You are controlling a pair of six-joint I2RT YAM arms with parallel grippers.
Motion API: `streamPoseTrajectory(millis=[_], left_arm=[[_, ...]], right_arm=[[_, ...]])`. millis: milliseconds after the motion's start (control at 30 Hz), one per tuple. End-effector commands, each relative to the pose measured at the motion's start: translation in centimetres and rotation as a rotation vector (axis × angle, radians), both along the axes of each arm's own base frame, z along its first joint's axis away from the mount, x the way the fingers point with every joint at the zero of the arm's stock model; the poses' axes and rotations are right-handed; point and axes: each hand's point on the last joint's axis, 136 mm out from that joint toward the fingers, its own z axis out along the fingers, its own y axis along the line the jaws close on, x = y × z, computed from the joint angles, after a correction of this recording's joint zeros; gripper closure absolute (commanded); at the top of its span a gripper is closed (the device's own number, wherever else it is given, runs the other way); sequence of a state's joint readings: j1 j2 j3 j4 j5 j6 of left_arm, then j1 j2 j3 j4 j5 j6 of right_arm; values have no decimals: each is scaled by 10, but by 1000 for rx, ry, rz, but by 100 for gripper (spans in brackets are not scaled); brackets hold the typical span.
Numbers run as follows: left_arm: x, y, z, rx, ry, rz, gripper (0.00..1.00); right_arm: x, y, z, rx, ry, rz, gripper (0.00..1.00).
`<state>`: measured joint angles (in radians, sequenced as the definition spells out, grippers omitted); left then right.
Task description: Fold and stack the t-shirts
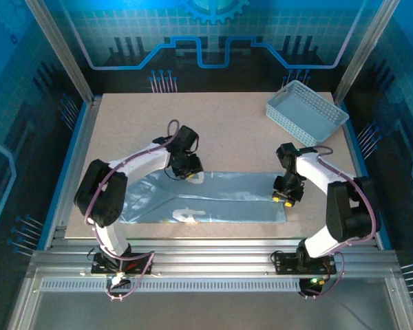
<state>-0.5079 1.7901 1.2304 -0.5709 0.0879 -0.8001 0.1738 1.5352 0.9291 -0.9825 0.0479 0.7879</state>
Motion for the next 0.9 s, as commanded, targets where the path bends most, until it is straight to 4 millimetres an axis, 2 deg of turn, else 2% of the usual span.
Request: streamPoseTrajectory(millis=[0, 67, 133, 267, 433, 533, 667, 767, 867], left_arm=[[-20, 2, -13, 44, 86, -35, 73], [-28, 10, -18, 71, 118, -14, 75], [-30, 20, -12, 86, 113, 11, 78], [-30, 47, -5, 74, 127, 111, 79], [-24, 64, -11, 61, 140, 160, 77], [-31, 70, -24, 79, 187, 187, 76], [-54, 84, -47, 121, 271, 237, 76], [-62, 91, -51, 121, 291, 258, 76], [-59, 97, -42, 122, 275, 265, 77]], right_arm=[[4, -4, 22, -16, -63, -22, 70], [13, 2, 29, 3, -123, -21, 72], [24, 15, 30, 55, -183, -3, 75], [35, 33, 23, 81, -205, 15, 81], [45, 34, 7, 55, -185, -3, 81], [40, 34, -8, 47, -119, -6, 81], [25, 33, -25, 48, -35, -15, 80], [32, 31, -12, 27, -95, 4, 78], [43, 34, 11, -12, -164, 63, 77]])
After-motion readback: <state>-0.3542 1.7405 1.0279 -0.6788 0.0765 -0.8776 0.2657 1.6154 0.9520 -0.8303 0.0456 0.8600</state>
